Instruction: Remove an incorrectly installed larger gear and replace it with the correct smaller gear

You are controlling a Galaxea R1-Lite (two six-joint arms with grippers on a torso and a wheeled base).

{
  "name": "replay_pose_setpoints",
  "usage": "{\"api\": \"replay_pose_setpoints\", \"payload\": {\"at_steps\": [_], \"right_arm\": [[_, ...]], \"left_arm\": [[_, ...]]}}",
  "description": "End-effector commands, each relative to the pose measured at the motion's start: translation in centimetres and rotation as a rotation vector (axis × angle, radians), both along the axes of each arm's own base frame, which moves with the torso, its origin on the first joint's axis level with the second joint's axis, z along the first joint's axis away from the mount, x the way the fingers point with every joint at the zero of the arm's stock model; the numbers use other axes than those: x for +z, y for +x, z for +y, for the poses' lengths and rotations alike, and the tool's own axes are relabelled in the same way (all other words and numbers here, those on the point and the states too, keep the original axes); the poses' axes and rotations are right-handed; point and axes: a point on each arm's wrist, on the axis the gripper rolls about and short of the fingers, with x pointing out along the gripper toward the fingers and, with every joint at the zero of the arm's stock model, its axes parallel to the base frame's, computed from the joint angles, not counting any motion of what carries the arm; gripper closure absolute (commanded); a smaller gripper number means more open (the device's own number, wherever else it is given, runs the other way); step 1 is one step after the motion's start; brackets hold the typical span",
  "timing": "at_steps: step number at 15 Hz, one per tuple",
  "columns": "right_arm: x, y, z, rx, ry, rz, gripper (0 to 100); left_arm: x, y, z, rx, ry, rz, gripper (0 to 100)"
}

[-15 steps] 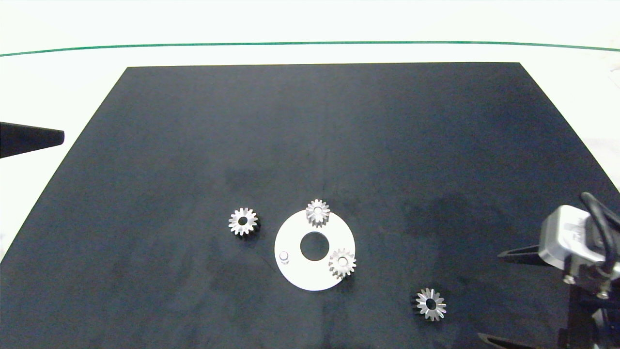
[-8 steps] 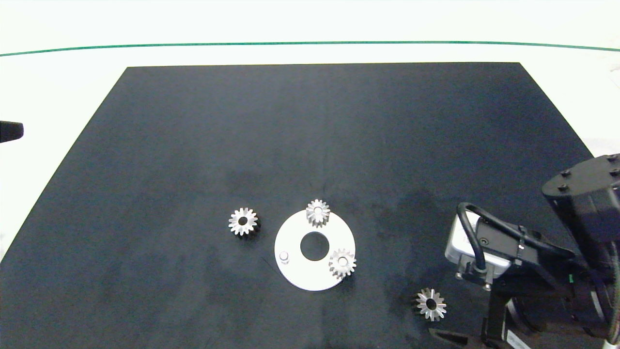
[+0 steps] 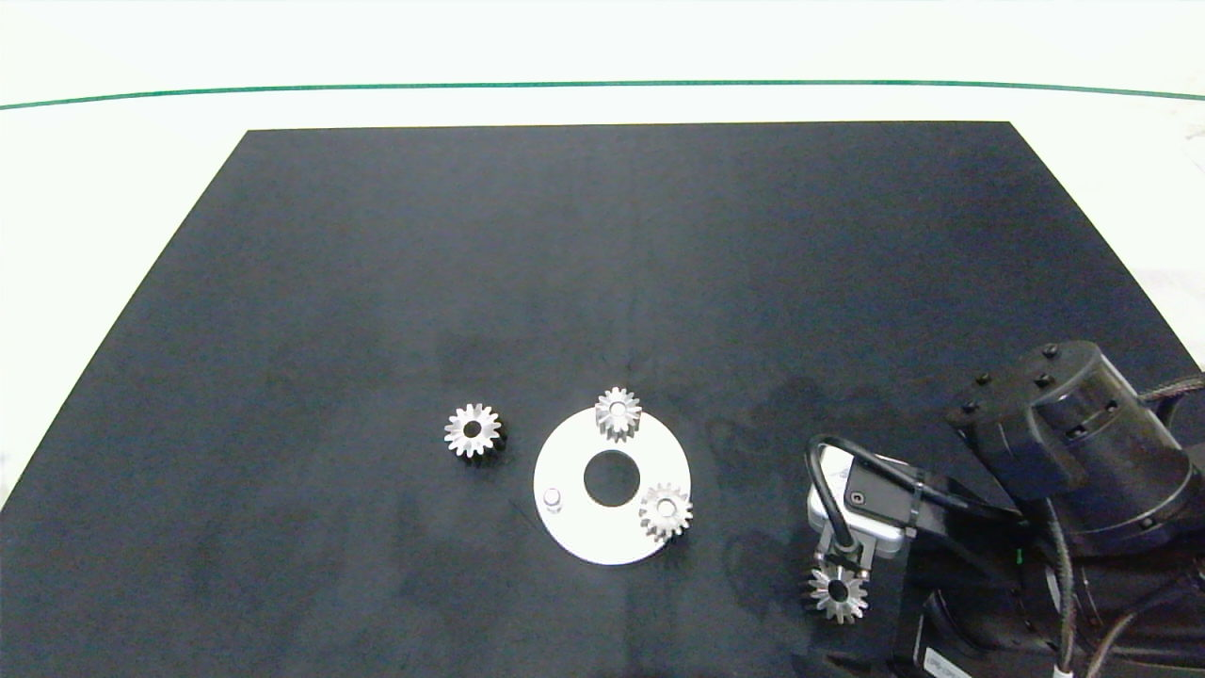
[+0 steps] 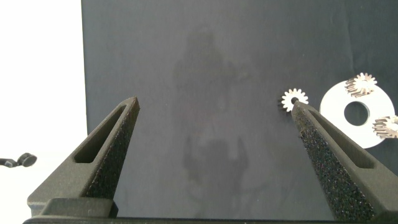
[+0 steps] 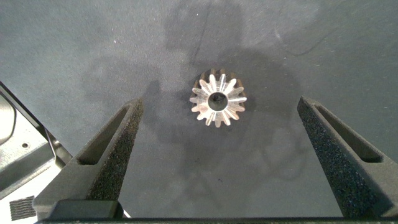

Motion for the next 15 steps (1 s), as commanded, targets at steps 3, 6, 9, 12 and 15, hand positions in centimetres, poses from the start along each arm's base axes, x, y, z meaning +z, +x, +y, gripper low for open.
{"api": "replay_pose_setpoints", "payload": {"at_steps": [3, 6, 9, 12, 15], "right_arm": [[-1.0, 0.2, 0.4, 0.007, -0.037, 0.027, 0], [-1.3, 0.4, 0.6, -0.012, -0.066, 0.012, 2], [-1.6, 0.7, 0.8, -0.019, -0.075, 0.01, 8], [-2.4, 1.3, 1.5, -0.019, -0.063, -0.004, 14], [-3.1, 1.0, 1.7, -0.015, -0.094, -0.009, 20]], "left_arm": [[-0.1, -0.2, 0.1, 0.0, 0.007, 0.005, 0], [-0.1, -0.2, 0.1, 0.0, 0.007, 0.005, 0], [-0.2, -0.3, 0.1, -0.003, 0.018, 0.003, 0], [-0.2, -0.4, 0.1, -0.004, 0.019, 0.001, 0], [-0.1, -0.4, 0.1, -0.004, 0.018, 0.0, 0]]}}
